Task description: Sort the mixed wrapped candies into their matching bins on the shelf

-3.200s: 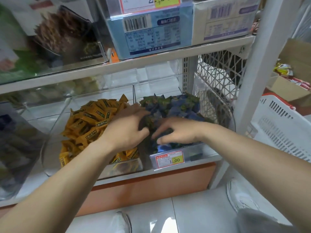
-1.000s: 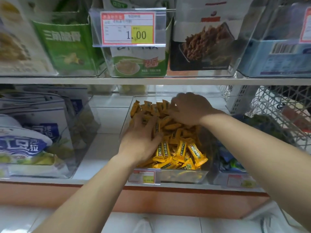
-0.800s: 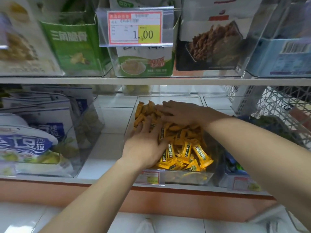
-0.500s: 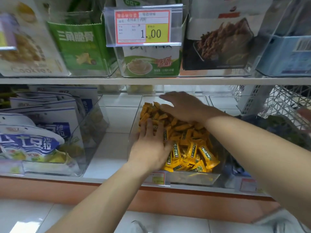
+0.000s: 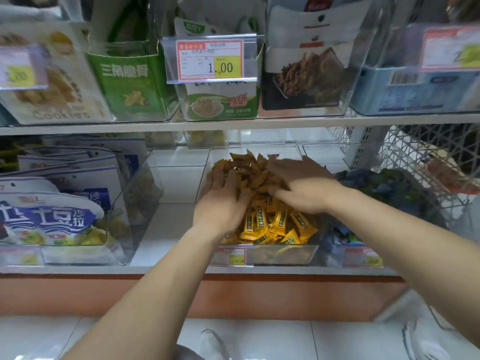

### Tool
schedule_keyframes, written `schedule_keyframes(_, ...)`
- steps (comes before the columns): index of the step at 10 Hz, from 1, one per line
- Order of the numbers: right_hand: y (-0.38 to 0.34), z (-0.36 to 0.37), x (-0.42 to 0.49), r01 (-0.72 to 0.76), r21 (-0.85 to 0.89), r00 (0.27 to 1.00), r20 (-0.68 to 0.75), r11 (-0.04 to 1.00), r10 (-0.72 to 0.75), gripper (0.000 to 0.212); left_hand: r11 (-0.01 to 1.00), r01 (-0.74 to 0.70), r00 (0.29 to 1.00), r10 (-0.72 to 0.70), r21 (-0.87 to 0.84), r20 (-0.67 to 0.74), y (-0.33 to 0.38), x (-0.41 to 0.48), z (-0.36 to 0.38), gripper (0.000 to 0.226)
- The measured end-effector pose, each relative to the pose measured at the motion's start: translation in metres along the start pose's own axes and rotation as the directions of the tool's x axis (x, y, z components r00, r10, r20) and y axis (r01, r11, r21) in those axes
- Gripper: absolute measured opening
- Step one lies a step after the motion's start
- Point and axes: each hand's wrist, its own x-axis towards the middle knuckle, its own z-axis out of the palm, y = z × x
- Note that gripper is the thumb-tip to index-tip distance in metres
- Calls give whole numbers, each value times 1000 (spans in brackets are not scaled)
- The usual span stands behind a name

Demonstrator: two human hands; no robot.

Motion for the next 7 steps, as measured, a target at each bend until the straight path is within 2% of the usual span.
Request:
schedule_keyframes(1, -1, 16, -25, -9, -179, 976, 214, 984, 48, 85, 967, -156, 970, 111, 199, 218, -1, -6, 7, 74)
schedule_keyframes(2, -8, 24, -18, -21, -273, 980, 184, 962, 74, 84, 925, -214, 956, 132, 313, 263, -8, -8, 12, 78)
schedule_keyframes(3, -14, 27, -8, -68, -329, 978, 164, 942, 128, 79, 917, -176, 967, 93, 357, 238, -6, -3, 12, 77)
schedule_keyframes(4, -20, 24, -8, -100, -283, 976, 157, 954, 149, 77, 901, -164, 964, 60, 403, 259, 5, 4, 6, 74)
schedule_keyframes(5, -22, 12, -20, -137, -170, 984, 87, 976, 153, 72, 892, -149, 954, 16, 427, 299, 24, 8, -10, 68)
schedule_keyframes(6, -19, -2, -43, -170, -44, 983, 57, 984, 173, 66, 939, -125, 955, 26, 319, 297, 47, 7, -30, 56)
schedule_keyframes(7, -8, -16, -68, -205, -41, 978, 37, 978, 207, 59, 947, -148, 967, 77, 286, 243, 68, 1, -43, 48)
